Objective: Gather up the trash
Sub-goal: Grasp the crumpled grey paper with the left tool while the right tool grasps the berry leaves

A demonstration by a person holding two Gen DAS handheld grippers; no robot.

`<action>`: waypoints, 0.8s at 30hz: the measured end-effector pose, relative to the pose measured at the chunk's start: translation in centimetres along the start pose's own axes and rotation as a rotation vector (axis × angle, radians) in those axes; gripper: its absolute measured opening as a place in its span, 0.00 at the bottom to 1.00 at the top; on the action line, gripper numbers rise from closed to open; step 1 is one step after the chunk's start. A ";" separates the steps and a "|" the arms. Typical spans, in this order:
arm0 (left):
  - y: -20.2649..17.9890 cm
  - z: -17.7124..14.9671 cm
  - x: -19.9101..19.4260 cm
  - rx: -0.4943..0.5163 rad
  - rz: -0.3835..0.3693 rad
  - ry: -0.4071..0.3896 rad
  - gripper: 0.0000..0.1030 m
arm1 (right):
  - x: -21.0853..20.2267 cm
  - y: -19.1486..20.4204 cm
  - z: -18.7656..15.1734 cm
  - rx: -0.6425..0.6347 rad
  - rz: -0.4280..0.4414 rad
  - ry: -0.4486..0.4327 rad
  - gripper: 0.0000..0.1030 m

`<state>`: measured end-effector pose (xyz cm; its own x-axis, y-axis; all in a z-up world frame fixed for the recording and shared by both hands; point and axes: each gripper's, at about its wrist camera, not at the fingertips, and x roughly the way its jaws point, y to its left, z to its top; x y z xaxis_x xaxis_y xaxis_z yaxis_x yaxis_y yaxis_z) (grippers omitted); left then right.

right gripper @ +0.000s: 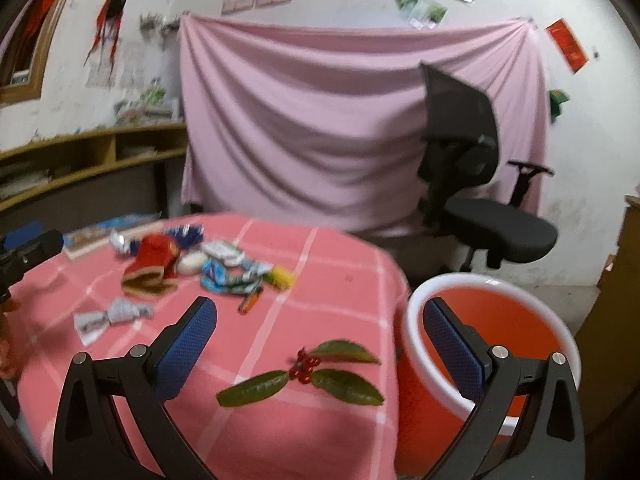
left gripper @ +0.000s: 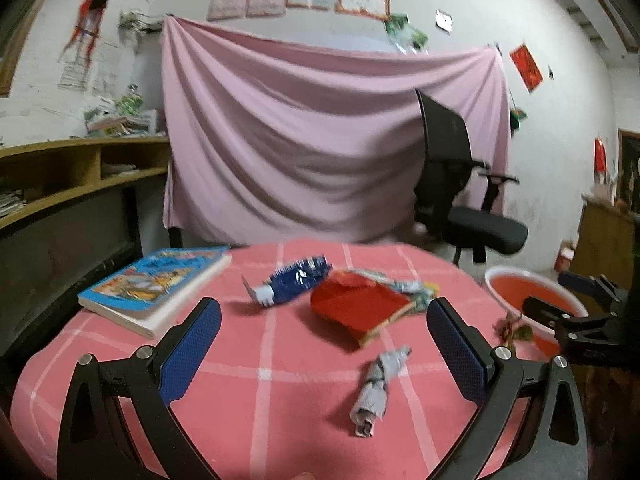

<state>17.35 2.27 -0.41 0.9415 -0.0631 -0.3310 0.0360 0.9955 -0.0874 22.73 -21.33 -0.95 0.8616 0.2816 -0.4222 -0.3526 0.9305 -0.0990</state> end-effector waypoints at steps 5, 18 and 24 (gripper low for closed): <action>-0.3 -0.8 2.2 -0.020 -0.021 0.124 0.98 | 2.3 0.0 -0.5 -0.050 0.009 0.076 1.00; -1.0 -1.1 4.2 -0.056 -0.070 0.310 0.90 | 4.7 -2.2 -1.8 0.053 0.102 0.249 0.85; -1.6 -1.6 5.4 -0.065 -0.109 0.411 0.58 | 4.8 -2.4 -2.4 0.083 0.153 0.279 0.69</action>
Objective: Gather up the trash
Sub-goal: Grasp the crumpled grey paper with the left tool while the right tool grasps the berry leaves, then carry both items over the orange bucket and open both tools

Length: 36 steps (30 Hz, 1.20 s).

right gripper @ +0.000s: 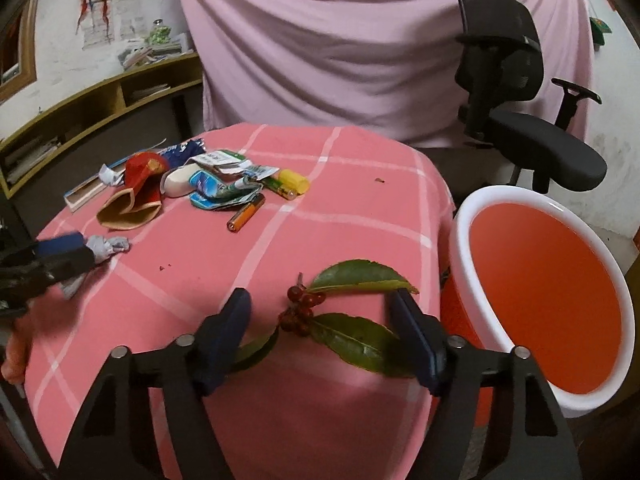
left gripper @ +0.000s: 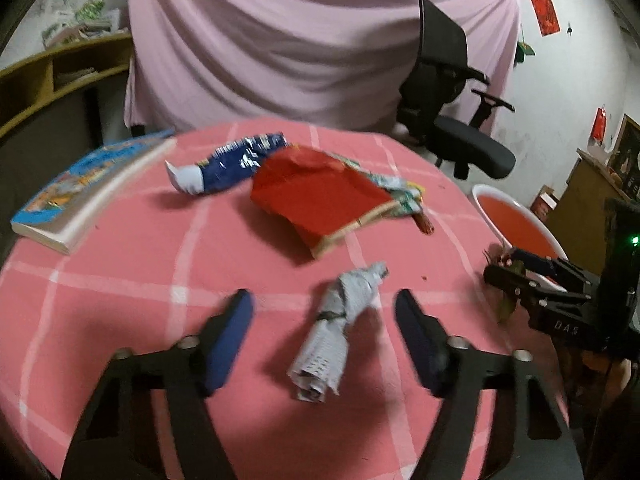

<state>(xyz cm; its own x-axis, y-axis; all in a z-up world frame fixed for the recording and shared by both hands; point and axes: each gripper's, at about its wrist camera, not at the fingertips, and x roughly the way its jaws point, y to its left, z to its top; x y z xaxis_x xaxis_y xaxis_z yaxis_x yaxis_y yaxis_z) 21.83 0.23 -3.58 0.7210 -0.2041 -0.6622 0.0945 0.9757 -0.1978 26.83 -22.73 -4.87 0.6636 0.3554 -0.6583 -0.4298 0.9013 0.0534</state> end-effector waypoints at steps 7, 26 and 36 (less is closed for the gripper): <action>-0.9 -0.7 -0.7 0.042 0.052 -0.017 0.25 | -0.3 0.9 -0.3 -0.046 0.006 -0.010 0.48; -3.0 -2.4 -2.3 0.102 0.062 -0.177 0.14 | -1.7 1.7 -1.5 -0.056 0.039 -0.095 0.08; -8.6 1.2 -2.6 0.192 -0.013 -0.268 0.14 | -5.7 0.0 -0.8 0.013 -0.016 -0.330 0.08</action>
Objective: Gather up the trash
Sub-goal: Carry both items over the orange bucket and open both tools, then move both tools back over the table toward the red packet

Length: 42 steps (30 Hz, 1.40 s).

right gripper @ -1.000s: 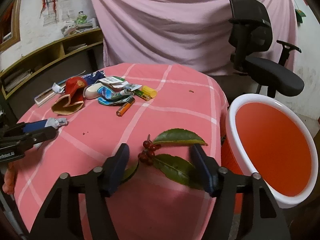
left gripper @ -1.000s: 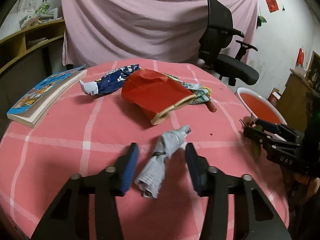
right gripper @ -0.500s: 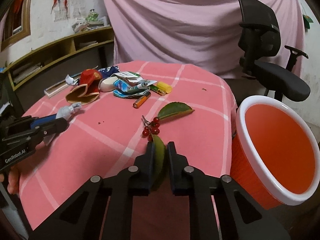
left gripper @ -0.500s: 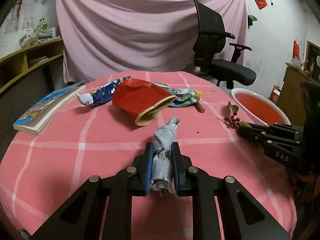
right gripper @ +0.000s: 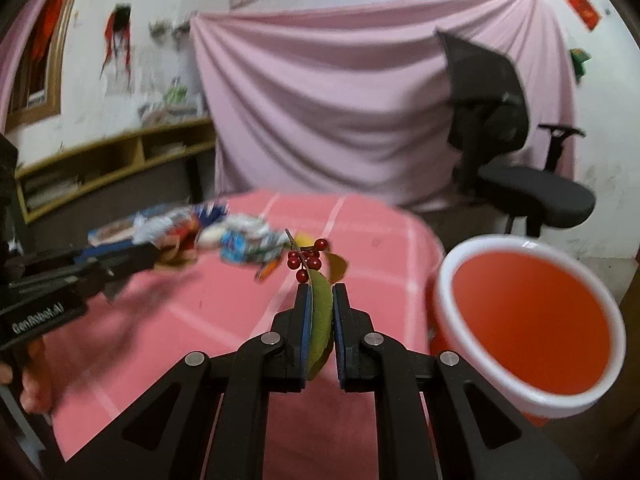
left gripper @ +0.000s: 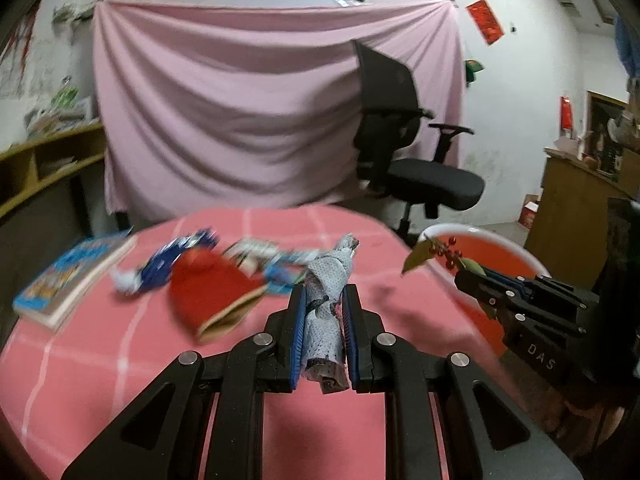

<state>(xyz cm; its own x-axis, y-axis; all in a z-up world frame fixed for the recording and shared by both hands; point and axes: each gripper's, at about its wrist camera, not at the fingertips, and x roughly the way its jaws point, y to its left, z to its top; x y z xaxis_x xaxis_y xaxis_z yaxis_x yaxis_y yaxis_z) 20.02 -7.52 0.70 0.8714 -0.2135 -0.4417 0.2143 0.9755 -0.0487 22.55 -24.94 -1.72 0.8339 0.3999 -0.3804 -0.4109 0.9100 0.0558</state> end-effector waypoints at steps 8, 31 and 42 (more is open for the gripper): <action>-4.4 4.7 2.3 0.029 -0.098 -0.053 0.14 | -3.2 -5.2 1.8 0.135 -0.134 -0.166 0.08; -15.5 6.3 16.9 0.080 -0.259 0.327 0.15 | -1.7 -19.3 -2.8 0.560 -0.352 0.089 0.12; -14.3 6.3 16.1 0.030 -0.231 0.325 0.40 | -2.5 -20.3 -3.7 0.625 -0.355 0.102 0.27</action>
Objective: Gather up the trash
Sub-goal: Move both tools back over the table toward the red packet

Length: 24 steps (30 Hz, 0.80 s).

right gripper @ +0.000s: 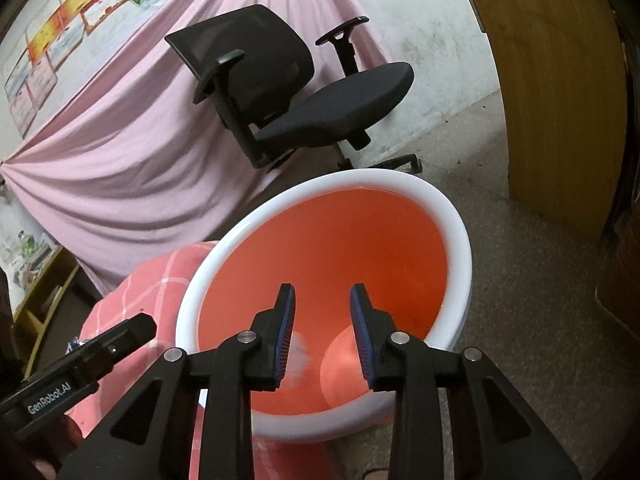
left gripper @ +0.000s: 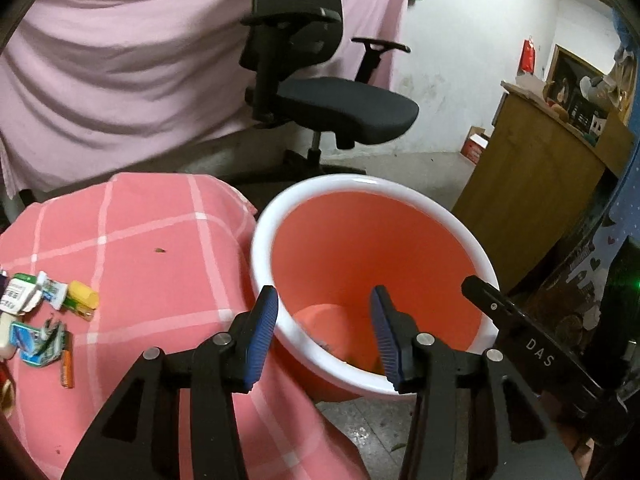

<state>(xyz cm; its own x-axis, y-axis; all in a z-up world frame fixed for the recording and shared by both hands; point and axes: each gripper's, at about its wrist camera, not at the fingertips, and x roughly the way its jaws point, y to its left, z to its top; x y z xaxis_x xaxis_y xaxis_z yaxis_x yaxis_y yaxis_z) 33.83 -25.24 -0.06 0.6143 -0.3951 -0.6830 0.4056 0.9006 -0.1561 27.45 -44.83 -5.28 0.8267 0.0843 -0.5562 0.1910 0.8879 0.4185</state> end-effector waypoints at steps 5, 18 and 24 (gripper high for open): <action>1.1 -0.3 -3.2 -0.022 0.029 -0.109 0.42 | -2.2 1.6 0.8 -0.077 -0.023 -0.140 0.28; 6.1 -3.3 -13.6 -0.054 0.233 -0.441 0.82 | -7.4 8.9 0.4 -0.224 0.109 -0.462 0.99; 9.8 -6.1 -18.4 -0.105 0.348 -0.580 0.98 | -7.6 12.2 -0.4 -0.266 0.155 -0.495 1.00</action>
<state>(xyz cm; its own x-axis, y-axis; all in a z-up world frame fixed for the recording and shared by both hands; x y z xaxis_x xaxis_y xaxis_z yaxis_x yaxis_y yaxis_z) 22.35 -8.08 6.57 0.9721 -0.0864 -0.2181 0.0693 0.9940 -0.0848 23.25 -34.43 3.75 0.9956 0.0577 -0.0738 -0.0386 0.9704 0.2382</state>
